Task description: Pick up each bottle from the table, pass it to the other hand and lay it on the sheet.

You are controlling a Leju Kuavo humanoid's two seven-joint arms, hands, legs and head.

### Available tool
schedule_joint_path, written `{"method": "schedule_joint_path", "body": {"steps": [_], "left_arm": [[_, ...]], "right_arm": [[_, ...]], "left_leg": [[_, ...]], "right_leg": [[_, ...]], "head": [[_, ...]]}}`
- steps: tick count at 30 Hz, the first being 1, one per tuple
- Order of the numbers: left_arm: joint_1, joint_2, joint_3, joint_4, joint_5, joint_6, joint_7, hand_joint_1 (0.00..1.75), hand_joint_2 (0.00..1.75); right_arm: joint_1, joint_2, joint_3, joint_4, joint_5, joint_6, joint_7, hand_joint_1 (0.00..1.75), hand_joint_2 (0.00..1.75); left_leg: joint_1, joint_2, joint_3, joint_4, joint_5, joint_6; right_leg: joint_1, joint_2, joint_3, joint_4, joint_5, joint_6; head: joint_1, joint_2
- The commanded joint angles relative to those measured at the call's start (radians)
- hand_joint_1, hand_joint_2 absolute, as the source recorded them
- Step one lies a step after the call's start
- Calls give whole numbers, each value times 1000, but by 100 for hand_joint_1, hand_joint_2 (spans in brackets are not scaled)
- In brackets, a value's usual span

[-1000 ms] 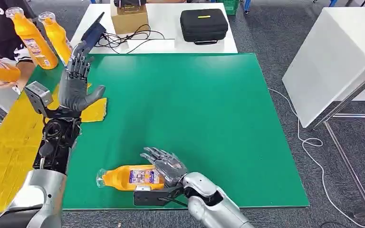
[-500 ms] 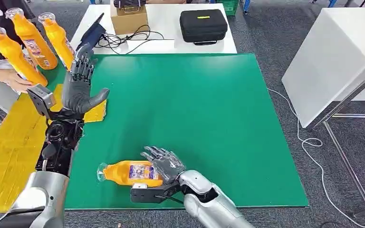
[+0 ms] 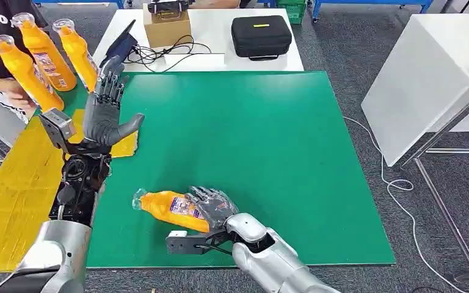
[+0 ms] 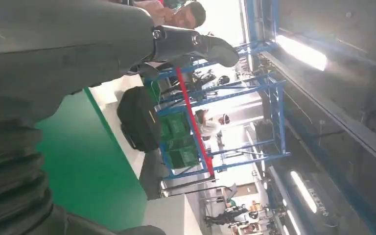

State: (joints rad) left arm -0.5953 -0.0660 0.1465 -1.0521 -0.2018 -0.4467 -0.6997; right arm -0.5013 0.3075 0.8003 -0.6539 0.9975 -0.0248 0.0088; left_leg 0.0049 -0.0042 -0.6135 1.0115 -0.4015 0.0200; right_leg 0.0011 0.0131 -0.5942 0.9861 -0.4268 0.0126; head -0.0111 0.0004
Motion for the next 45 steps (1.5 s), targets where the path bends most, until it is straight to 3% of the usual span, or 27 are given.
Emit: {"method": "schedule_joint_path", "body": {"steps": [1,21,25,28,30,35,36,38,45], "left_arm": [[-11,-22,2,17,8,-6,9,0,175],[4,-19,18,-1,30,3,23,0,175],[52,-12,38,-56,35,17,27,0,175],[90,-25,80,-75,63,45,104,0,175],[100,-33,92,-75,80,57,116,0,175],[96,-35,88,-78,82,58,121,0,175],[93,-40,93,-80,101,60,141,0,175],[81,-40,79,-79,124,57,154,0,175],[99,-45,59,-96,205,74,238,0,175]], "right_arm": [[8,-32,-3,127,10,43,-6,175,175],[4,-57,-14,100,19,55,-26,175,175],[25,-66,-172,-35,-80,-113,-27,175,175],[69,-88,-308,-179,-145,-204,-7,175,175],[99,-100,-392,-249,-193,-262,-47,175,175],[108,-102,-398,-261,-190,-255,-52,175,175],[125,-85,-448,-286,-218,-357,-85,175,175],[141,-102,-507,-348,-269,-444,-133,175,175],[194,-117,-597,-458,-334,-545,-247,175,175]], "left_leg": [[1,-4,3,-3,1,-1],[1,-5,6,-3,1,-1],[0,-2,7,-4,1,0],[0,-2,4,-1,0,0],[0,-3,3,-1,0,0],[-1,-4,-3,0,0,0],[0,-4,-2,-1,0,0],[0,-5,-2,-1,-1,0],[0,-6,-4,0,-2,0]], "right_leg": [[1,-6,5,-4,0,1],[0,-6,7,-4,0,1],[-1,-3,8,-4,0,1],[-1,-3,5,-2,0,1],[-1,-3,5,-2,0,1],[-2,-3,-1,0,1,2],[-1,-5,0,-1,0,2],[-1,-6,1,-1,-1,2],[-1,-7,-1,-1,-2,3]], "head": [[0,0],[0,0],[0,0],[0,0],[0,0],[0,0],[0,0],[0,0],[0,0]]}}
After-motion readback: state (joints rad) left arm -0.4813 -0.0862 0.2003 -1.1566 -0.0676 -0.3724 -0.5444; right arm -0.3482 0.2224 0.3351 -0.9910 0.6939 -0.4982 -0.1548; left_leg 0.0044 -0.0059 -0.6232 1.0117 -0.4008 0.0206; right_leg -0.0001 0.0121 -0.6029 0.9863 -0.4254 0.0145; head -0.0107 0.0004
